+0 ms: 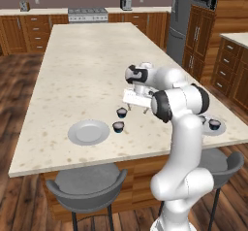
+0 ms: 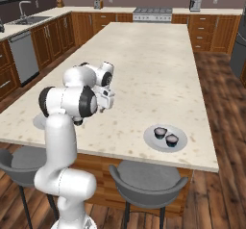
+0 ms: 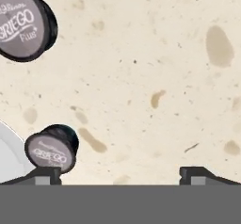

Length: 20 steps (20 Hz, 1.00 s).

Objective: Place two yogurt containers on each plate.

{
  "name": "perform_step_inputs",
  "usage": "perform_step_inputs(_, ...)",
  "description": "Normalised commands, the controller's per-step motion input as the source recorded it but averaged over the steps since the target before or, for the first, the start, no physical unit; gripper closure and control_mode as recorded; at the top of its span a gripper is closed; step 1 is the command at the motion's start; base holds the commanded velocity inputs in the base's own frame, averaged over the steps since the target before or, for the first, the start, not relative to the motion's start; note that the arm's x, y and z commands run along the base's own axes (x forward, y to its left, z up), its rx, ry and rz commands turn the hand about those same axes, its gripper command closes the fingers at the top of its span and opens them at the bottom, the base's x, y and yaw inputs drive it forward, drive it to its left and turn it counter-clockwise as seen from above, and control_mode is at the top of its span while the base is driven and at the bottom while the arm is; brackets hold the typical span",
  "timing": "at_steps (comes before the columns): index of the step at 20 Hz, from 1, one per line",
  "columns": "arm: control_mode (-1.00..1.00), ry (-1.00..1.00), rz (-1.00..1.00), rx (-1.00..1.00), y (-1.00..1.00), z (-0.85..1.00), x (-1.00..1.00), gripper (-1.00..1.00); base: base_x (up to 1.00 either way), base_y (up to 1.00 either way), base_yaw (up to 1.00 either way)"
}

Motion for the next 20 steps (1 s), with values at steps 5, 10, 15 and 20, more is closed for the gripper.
perform_step_inputs(5, -1.00, 0.00, 0.09, 0.04, 0.36, -0.10, 0.52, -1.00, 0.00, 0.00, 0.00)
perform_step_inputs(10, -1.00, -0.07, 0.11, 0.00, 0.34, -0.25, 0.40, -1.00, 0.00, 0.00, 0.00)
perform_step_inputs(15, -1.00, -0.19, 0.06, 0.00, 0.11, -0.11, 0.11, -1.00, 0.00, 0.00, 0.00)
perform_step_inputs(20, -1.00, -0.16, 0.07, 0.00, -0.04, -0.18, 0.00, -1.00, 0.00, 0.00, 0.00)
